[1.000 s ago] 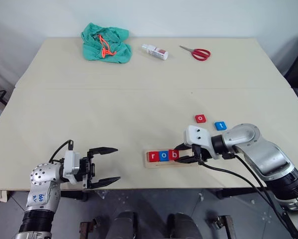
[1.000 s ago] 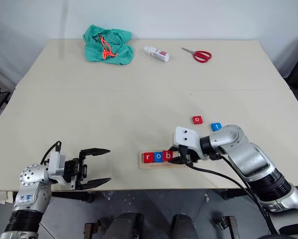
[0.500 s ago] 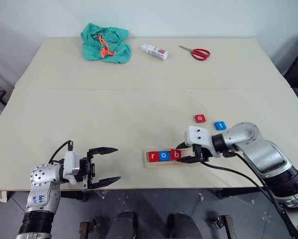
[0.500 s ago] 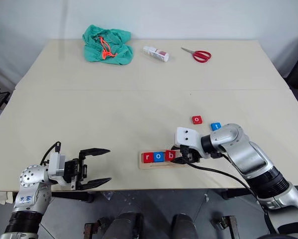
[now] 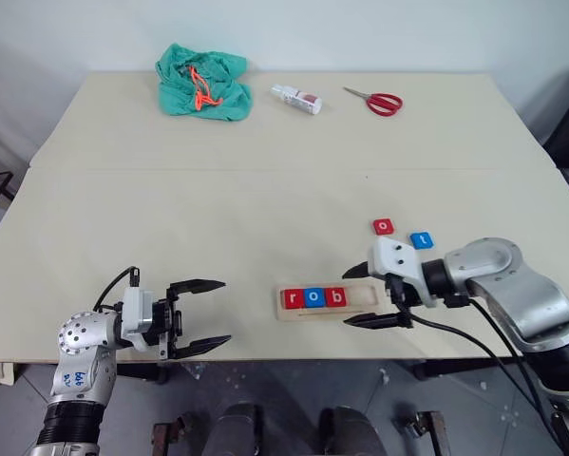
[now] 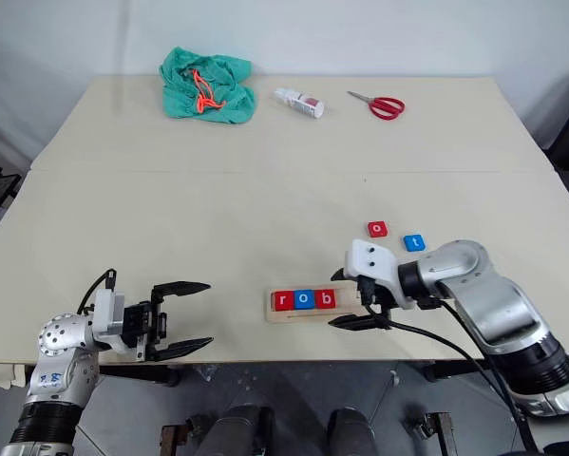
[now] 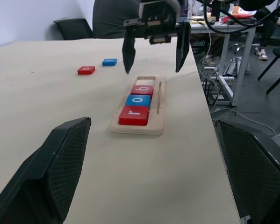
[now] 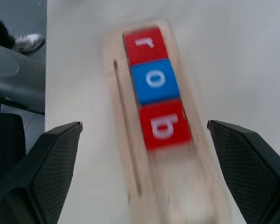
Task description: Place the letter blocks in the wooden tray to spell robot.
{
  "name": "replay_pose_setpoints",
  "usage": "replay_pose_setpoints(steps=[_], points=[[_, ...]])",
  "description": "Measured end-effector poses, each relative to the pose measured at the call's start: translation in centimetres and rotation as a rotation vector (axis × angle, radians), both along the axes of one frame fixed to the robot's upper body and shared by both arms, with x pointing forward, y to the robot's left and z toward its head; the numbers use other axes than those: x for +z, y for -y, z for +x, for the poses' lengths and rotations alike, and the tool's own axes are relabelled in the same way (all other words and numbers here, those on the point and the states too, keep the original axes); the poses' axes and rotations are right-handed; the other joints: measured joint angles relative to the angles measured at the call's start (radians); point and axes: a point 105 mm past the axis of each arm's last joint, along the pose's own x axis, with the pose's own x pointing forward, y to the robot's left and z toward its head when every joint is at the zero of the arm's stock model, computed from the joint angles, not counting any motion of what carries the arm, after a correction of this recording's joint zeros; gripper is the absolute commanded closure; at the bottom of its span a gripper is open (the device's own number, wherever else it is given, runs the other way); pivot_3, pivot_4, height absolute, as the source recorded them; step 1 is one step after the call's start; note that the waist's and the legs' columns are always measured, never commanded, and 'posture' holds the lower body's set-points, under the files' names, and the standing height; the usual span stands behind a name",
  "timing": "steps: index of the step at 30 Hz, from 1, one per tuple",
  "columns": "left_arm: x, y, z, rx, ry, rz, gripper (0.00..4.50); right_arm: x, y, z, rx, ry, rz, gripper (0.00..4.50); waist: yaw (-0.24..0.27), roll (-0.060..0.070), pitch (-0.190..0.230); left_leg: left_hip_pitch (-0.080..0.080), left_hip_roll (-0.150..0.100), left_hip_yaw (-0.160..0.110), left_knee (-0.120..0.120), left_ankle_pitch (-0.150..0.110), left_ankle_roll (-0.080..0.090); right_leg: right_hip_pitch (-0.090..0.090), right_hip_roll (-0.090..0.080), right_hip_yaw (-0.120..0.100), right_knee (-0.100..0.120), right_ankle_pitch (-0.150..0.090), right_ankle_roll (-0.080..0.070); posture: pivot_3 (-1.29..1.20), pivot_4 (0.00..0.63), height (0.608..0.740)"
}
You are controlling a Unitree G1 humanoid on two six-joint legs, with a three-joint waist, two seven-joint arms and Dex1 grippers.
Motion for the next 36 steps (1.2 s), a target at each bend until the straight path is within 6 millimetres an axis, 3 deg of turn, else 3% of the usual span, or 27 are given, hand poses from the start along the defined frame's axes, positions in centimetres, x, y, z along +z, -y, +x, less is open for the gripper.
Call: replay_pose_setpoints(steps=[6, 9, 11, 17, 25, 33, 36], points=[[0.2, 0.2, 0.2, -0.003, 0.007, -0.004, 0.0, 0.4, 2.4, 0.9, -0.171, 0.04, 0.059, 0.02, -0.001, 0.0, 0.0, 0.0, 0.0, 0.001, 0.0, 0.0, 0.0, 0.0, 0.0, 0.0, 0.0, 0.0, 0.0, 0.0, 0.15, 0.74], [0.3, 0.3, 0.3, -0.008, 0.011, -0.008, 0.0, 0.8, 5.9, 2.6, -0.381, 0.103, 0.106, 0.02, 0.003, 0.0, 0.0, 0.0, 0.0, 0.001, 0.0, 0.0, 0.0, 0.0, 0.0, 0.0, 0.0, 0.0, 0.0, 0.0, 0.15, 0.74], [0.2, 0.3, 0.4, -0.006, 0.006, -0.009, 0.0, 0.6, 7.0, 3.2, -0.459, 0.128, 0.131, 0.02, 0.001, 0.0, 0.0, 0.0, 0.0, 0.001, 0.0, 0.0, 0.0, 0.0, 0.0, 0.0, 0.0, 0.0, 0.0, 0.0, 0.15, 0.74], [0.3, 0.4, 0.4, -0.018, 0.011, -0.008, 0.0, -0.2, 9.6, 3.2, -0.659, 0.169, 0.196, 0.02, 0.001, 0.0, 0.0, 0.0, 0.0, 0.001, 0.0, 0.0, 0.0, 0.0, 0.0, 0.001, 0.0, 0.0, 0.0, 0.0, 0.15, 0.74], [0.8, 0.5, 1.0, -0.034, 0.027, -0.007, 0.0, -0.3, 10.0, 2.0, -0.728, 0.181, 0.248, 0.02, 0.001, 0.0, 0.0, 0.0, 0.0, 0.002, 0.0, 0.0, 0.0, 0.0, 0.0, 0.001, 0.0, 0.0, 0.0, 0.0, 0.15, 0.74], [0.6, 0.4, 1.0, -0.036, 0.015, -0.007, 0.0, -0.1, 9.7, 2.4, -0.762, 0.191, 0.29, 0.02, 0.0, 0.0, 0.0, 0.001, 0.0, 0.002, -0.001, 0.0, 0.0, 0.0, 0.0, 0.001, 0.0, 0.0, 0.0, 0.0, 0.15, 0.74], [0.6, 0.4, 1.0, -0.036, 0.016, -0.007, 0.0, 0.9, 8.8, 3.4, -0.762, 0.229, 0.335, 0.02, -0.002, 0.0, 0.0, 0.001, 0.0, 0.002, -0.001, 0.0, 0.0, 0.0, 0.0, 0.001, 0.0, 0.0, 0.0, 0.0, 0.15, 0.74]])
